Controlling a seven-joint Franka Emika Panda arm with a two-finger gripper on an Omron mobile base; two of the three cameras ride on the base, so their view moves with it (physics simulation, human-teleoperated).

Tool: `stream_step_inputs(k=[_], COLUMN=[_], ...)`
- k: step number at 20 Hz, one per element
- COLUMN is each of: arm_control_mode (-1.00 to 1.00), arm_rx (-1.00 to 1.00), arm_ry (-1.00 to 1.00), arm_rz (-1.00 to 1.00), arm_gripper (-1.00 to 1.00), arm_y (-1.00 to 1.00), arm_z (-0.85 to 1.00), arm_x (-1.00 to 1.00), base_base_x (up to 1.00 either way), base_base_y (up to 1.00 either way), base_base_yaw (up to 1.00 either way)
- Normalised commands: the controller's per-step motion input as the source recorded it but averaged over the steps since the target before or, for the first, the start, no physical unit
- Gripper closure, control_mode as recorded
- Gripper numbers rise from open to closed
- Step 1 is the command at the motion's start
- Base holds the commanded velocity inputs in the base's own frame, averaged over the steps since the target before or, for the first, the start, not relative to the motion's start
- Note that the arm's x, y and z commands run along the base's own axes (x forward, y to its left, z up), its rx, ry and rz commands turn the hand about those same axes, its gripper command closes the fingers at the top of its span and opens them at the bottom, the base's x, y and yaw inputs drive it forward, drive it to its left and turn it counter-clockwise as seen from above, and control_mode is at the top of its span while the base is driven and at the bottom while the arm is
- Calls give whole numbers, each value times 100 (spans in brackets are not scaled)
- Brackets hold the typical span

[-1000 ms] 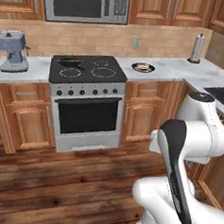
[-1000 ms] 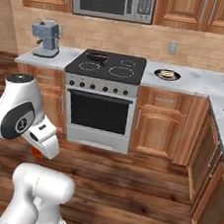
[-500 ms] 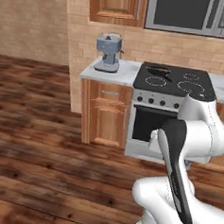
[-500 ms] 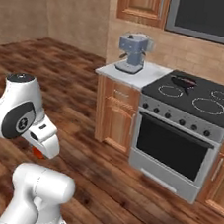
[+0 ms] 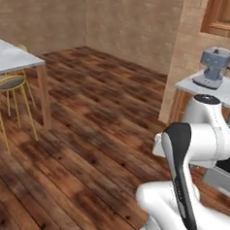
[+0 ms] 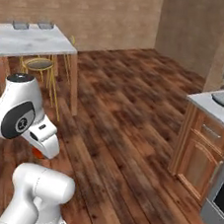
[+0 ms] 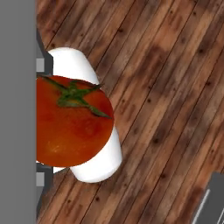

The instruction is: Place the cold items (tomato and mushroom) from the fridge in one tupperware on the dining counter. Place the warm items (kebab skewer and hot dog) in the stove area in another tupperware.

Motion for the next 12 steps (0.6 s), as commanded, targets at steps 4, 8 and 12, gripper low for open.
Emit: stream_step_inputs(k=[4, 8, 12], arm_control_mode=[100, 100, 100], arm_rx=[0, 0, 0], arm_ry=[0, 0, 0], arm_rz=[0, 0, 0], arm_gripper=[100, 100, 100], arm_y=[0, 0, 0], arm_z=[0, 0, 0], arm_x=[0, 0, 0], base_base_x=[58, 64, 53], base_base_y=[13, 0, 5], base_base_yaw=[77, 31, 0])
